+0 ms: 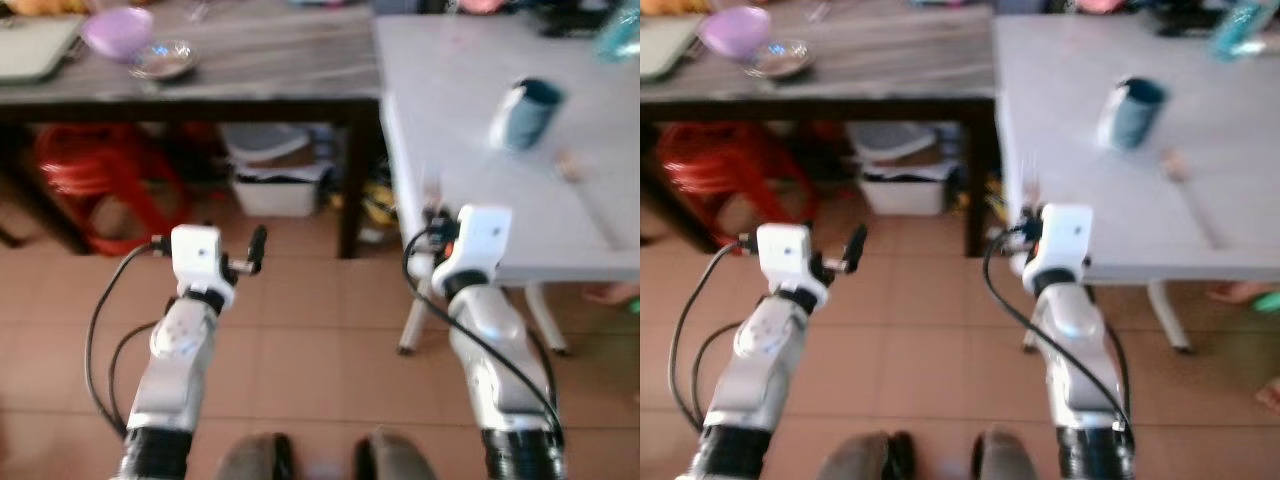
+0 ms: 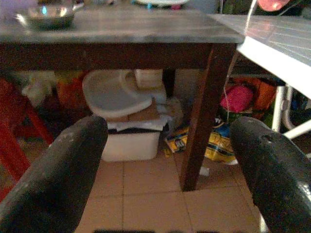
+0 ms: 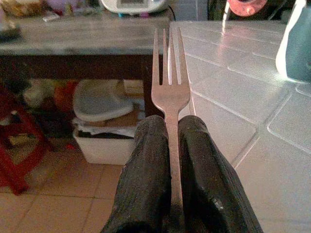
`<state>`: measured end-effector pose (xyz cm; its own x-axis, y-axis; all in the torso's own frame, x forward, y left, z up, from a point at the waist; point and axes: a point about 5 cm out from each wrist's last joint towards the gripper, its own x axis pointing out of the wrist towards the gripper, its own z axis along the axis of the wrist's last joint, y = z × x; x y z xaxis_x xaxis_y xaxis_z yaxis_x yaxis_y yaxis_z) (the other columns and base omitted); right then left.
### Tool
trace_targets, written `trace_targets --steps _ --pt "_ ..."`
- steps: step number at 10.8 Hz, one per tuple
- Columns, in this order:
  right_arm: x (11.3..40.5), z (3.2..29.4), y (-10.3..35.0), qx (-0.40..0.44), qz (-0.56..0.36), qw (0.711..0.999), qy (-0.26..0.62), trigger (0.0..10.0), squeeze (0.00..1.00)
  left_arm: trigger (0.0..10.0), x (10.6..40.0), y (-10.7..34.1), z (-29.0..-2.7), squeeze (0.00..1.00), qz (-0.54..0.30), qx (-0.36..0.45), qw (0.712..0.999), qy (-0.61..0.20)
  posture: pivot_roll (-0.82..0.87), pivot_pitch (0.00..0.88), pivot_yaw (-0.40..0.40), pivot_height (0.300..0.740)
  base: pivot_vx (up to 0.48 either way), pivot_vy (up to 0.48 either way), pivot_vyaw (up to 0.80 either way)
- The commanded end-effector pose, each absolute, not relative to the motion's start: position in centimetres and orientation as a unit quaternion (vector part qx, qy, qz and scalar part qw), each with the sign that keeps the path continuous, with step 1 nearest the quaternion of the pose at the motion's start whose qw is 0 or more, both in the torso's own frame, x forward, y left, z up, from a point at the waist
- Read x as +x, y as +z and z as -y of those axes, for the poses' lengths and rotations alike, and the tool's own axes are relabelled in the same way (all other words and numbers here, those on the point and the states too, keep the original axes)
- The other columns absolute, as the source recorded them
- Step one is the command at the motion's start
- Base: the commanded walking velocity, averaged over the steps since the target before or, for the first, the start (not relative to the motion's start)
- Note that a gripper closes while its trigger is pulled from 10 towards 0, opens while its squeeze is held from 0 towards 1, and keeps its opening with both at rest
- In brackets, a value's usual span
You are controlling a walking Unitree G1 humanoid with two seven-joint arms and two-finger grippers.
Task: Setting the table
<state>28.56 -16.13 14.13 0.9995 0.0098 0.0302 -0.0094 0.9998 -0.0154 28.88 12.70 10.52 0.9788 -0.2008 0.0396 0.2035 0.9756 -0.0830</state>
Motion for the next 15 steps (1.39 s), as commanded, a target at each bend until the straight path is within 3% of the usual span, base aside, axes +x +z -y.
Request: trace_targets --steps 1,5,13,15 --pt "28.46 16.15 14.06 -0.004 0.017 1.0 -0.003 10.0 0.0 10.0 28.97 10.38 -13.01 0.0 0.013 -0.035 0.994 -0.098 -0.08 0.124 0.049 0.74 0.401 0.262 0.0" --pt "27.94 16.19 13.69 -0.014 0.025 1.0 -0.004 10.0 0.0 10.0 29.48 10.09 -12.46 0.0 0.013 -0.04 0.993 -0.108 -0.1 0.105 0.055 0.74 0.435 0.0 0.0" --pt "27.79 15.84 13.67 -0.028 0.037 0.999 0.014 10.0 0.0 10.0 29.76 10.45 -12.23 0.0 0.034 -0.017 0.992 -0.121 -0.1 0.108 0.07 0.74 0.361 0.314 0.0" --pt "27.85 15.78 13.65 -0.028 0.036 0.999 0.013 10.0 0.0 10.0 29.68 10.45 -12.05 0.0 0.034 -0.013 0.991 -0.126 -0.1 0.108 0.073 0.74 0.48 0.0 0.0"
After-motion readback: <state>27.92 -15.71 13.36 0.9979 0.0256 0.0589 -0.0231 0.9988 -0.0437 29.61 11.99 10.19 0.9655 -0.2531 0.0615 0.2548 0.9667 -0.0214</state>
